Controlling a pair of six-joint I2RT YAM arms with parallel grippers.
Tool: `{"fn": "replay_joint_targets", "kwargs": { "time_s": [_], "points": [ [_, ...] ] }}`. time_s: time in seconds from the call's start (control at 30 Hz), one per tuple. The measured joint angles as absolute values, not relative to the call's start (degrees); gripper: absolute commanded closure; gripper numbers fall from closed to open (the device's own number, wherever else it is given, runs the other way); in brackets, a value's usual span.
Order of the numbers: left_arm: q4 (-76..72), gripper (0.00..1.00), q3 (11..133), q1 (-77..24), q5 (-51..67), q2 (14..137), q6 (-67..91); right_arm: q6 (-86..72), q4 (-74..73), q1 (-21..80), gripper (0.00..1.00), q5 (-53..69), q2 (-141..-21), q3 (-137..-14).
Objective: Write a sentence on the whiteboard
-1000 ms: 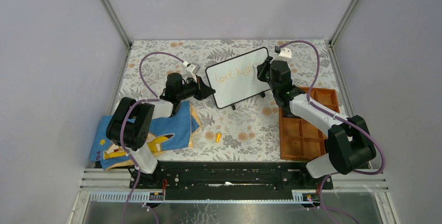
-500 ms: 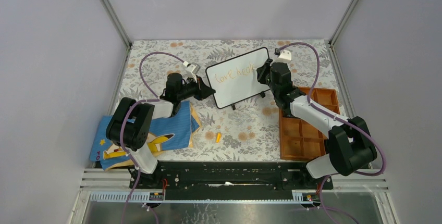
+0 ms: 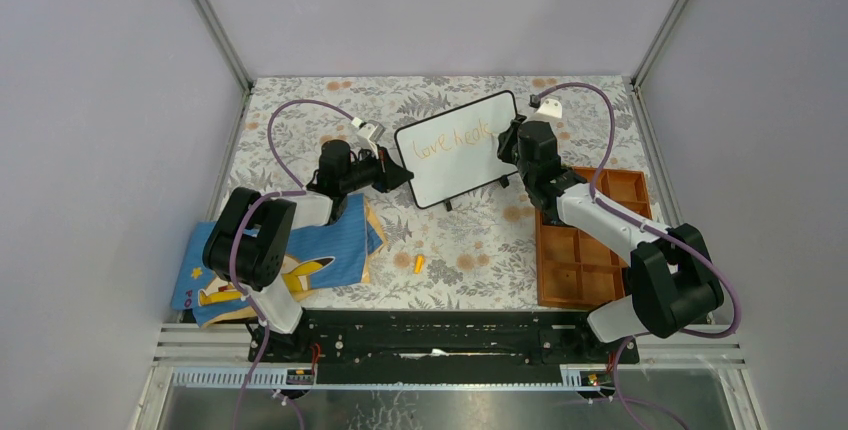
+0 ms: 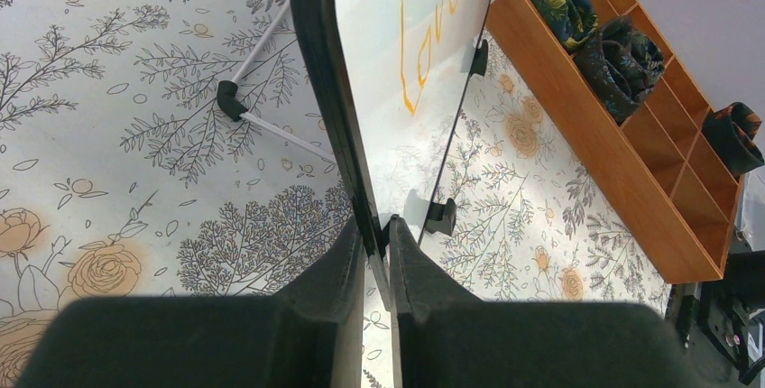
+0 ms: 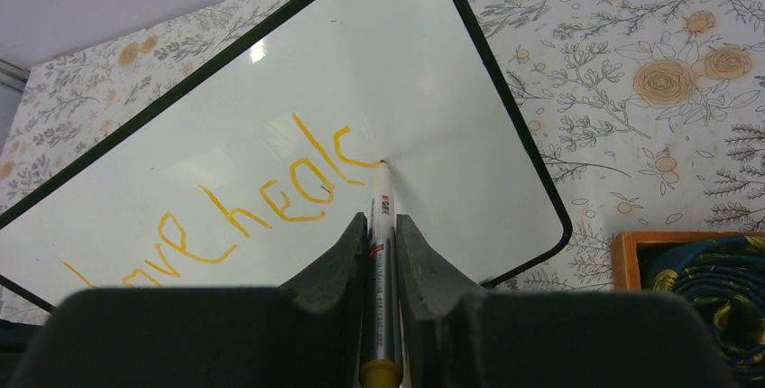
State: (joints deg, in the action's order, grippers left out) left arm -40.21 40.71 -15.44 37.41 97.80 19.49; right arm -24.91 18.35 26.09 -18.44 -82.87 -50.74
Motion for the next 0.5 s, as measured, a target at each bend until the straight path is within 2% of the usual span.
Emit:
{"fn": "replay_joint_targets", "kwargs": {
  "time_s": [0.5],
  "points": [
    [-40.07,1.00,40.71,-15.53,37.12,97.73,19.49,-24.05,16.47,26.09,1.00,-16.40,-82.87,-50.89]
  ]
}}
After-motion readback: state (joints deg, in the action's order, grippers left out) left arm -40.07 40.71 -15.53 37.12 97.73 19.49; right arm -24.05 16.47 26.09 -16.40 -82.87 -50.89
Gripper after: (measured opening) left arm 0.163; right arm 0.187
